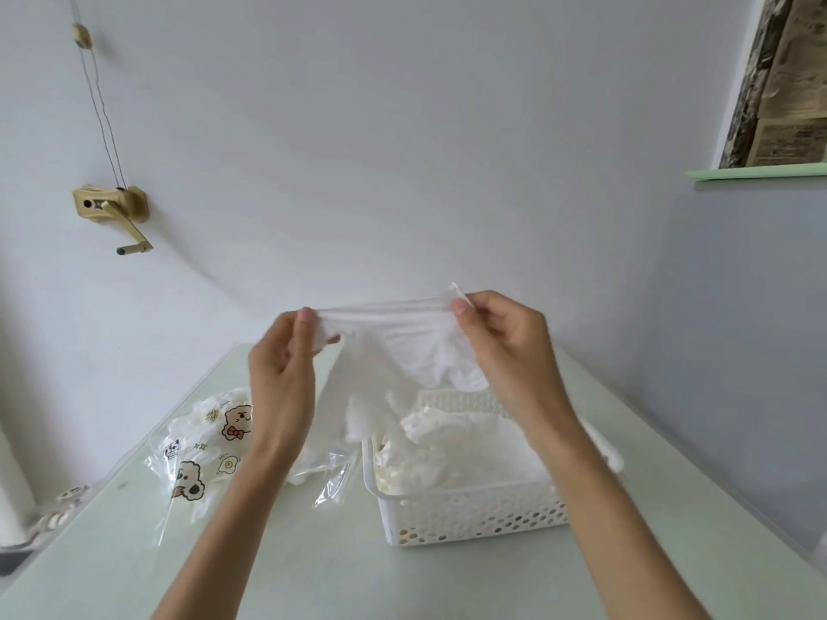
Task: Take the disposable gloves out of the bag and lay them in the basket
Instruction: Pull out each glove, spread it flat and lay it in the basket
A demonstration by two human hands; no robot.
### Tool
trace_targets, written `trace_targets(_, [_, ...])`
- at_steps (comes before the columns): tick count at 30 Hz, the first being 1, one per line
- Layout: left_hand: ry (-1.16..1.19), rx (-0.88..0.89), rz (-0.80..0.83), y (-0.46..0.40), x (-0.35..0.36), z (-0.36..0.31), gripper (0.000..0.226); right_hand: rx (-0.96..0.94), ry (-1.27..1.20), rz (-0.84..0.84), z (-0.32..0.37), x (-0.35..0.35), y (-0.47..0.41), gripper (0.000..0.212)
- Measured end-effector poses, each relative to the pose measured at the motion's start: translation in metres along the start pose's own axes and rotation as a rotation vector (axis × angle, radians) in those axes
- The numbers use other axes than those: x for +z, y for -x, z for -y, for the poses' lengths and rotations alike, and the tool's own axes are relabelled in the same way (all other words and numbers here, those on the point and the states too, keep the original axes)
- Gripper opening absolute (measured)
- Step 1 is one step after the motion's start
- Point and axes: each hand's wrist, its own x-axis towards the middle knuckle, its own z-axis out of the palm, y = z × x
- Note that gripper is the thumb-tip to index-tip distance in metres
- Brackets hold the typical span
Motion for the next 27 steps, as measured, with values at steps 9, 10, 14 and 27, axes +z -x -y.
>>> trace_targets(9, [-0.429,-0.128,0.199,-0.019,0.022,0.044,0.03,0.268,0.13,0.037,-0.063,0.003,-0.005,0.018])
trace_targets(10, [-0.509,-0.15,0.298,-0.019,0.03,0.056,0.029,0.331,0.231,0.072,-0.08,-0.006,-0.008,0.018])
trace_targets(14, [-0.791,-0.147,0.576,-0.019,0.061,0.081,0.025,0.467,0.558,0.154,-0.127,-0.036,-0.006,0.024])
trace_targets(27, [-1.03,0.244,0.651,-0.016,0.097,0.103,0.036,0.335,1.231,0.302,-0.137,-0.062,-0.002,0.023])
